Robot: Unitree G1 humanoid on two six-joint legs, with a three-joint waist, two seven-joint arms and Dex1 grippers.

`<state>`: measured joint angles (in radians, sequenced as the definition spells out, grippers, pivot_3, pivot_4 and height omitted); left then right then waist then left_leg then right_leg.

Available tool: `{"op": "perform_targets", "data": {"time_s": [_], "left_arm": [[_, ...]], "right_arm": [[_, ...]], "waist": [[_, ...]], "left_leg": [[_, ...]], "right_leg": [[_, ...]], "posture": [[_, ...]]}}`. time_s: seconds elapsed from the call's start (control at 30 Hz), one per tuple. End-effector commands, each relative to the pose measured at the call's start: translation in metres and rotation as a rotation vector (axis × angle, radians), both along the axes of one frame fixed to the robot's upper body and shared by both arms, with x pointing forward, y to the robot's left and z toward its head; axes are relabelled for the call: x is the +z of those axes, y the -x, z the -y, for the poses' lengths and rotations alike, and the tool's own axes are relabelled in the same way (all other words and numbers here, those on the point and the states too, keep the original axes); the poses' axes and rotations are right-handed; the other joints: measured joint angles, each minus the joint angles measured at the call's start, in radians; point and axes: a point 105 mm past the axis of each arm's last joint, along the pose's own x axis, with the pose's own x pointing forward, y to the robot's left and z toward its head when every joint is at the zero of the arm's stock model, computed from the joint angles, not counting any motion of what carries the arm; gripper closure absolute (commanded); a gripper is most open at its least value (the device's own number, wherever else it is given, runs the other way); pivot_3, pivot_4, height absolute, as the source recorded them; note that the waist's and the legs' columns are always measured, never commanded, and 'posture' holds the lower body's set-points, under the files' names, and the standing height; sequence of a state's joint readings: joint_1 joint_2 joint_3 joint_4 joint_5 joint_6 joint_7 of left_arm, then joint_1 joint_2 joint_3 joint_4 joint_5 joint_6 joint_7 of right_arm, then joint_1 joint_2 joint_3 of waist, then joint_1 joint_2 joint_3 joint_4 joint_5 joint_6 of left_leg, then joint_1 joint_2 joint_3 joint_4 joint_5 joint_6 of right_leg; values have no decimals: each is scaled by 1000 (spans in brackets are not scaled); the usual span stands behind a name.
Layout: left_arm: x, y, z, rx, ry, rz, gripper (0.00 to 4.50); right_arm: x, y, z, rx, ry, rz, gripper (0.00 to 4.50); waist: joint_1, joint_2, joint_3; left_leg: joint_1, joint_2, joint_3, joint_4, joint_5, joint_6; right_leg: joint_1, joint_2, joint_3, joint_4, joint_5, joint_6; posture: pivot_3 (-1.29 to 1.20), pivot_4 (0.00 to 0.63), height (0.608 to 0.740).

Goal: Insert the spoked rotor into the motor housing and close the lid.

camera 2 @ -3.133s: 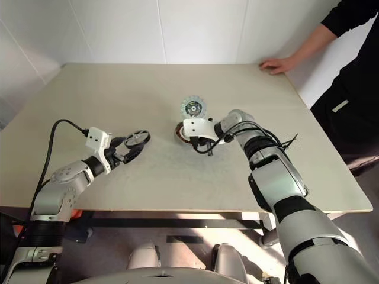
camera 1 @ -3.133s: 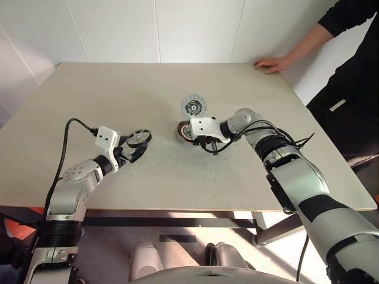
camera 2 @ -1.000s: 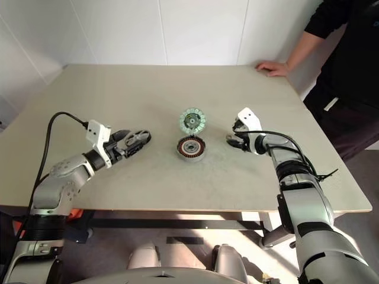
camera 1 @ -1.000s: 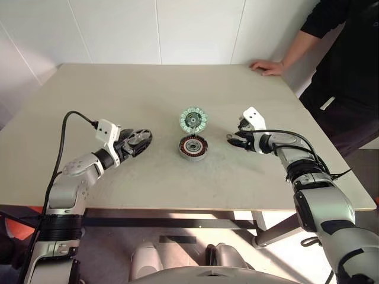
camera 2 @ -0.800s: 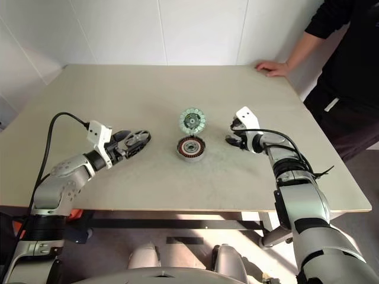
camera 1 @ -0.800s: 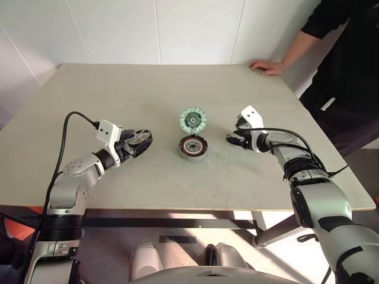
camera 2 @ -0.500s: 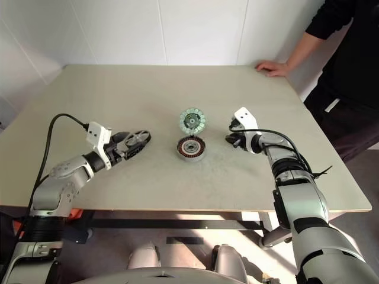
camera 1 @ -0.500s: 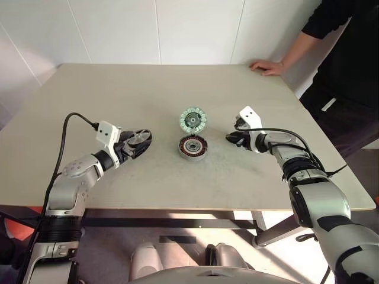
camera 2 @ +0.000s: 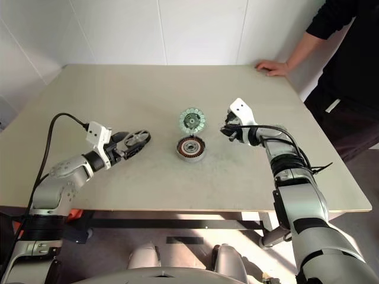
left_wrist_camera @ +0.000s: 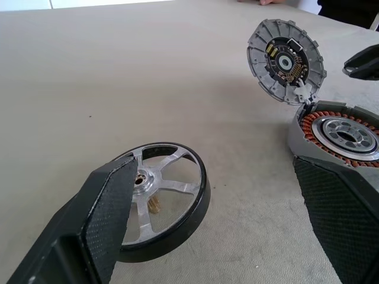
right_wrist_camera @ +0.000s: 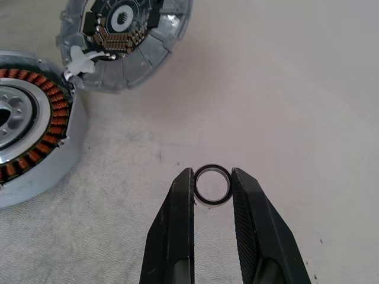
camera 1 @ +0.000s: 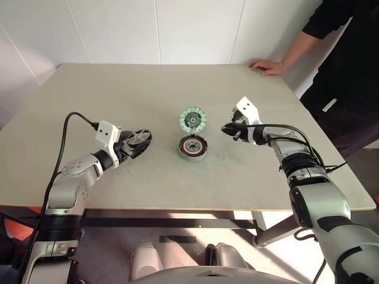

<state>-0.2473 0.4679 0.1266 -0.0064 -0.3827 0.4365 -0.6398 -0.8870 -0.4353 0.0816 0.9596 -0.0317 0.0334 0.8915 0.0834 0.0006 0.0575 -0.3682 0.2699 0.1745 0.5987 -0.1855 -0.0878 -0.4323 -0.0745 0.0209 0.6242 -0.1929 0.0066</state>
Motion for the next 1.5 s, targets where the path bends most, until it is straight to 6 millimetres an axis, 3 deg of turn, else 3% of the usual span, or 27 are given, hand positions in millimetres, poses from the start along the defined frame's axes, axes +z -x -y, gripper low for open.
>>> {"op": "perform_targets", "data": {"time_s": [0.03, 0.23, 0.33, 0.77, 1.03, 1.4, 1.5], "left_arm": [[11, -3, 0, -1, -7, 45, 49], [10, -3, 0, 2, -7, 42, 49], [10, -4, 0, 3, -7, 44, 49], [11, -2, -4, 18, -15, 46, 49], [11, -3, -7, 29, -15, 49, 49], [9, -3, -6, 28, -18, 43, 49], [9, -3, -6, 28, -19, 43, 49]], "right_arm": [[34, 1, -22, 92, -56, 84, 3870], [38, 38, -76, 316, -94, 61, 3870], [25, 49, -92, 349, -101, 16, 3870], [-12, 48, -85, 304, -31, -82, 3870], [-17, 50, -85, 308, -35, -116, 3870], [9, 39, -85, 281, -59, 1, 168], [15, 39, -84, 284, -62, 17, 34]], "waist": [[0, 0, 0], [4, 0, 0], [8, 0, 0], [10, 0, 0], [10, 0, 0], [10, 0, 0], [10, 0, 0]], "left_leg": [[0, 0, 0, 0, 0, 0], [0, 0, 0, -1, 0, 0], [0, 0, 0, -1, 0, 0], [1, 0, 0, -2, 1, -1], [1, 0, 0, -1, 1, -1], [1, 0, 0, -1, 1, -2], [1, 0, 0, -1, 1, -2]], "right_leg": [[0, 0, 0, 0, 0, 0], [0, 1, 0, 0, 0, 0], [0, 0, 0, 0, 0, 0], [0, 0, 0, 0, 0, 0], [0, 0, 0, 0, 0, 0], [0, 0, 0, 0, 0, 0], [0, 0, 0, 0, 0, 0]], "posture": [[0, 0, 740], [0, 0, 740], [0, 0, 740], [0, 0, 740], [0, 0, 740], [0, 0, 740], [0, 0, 740]]}}
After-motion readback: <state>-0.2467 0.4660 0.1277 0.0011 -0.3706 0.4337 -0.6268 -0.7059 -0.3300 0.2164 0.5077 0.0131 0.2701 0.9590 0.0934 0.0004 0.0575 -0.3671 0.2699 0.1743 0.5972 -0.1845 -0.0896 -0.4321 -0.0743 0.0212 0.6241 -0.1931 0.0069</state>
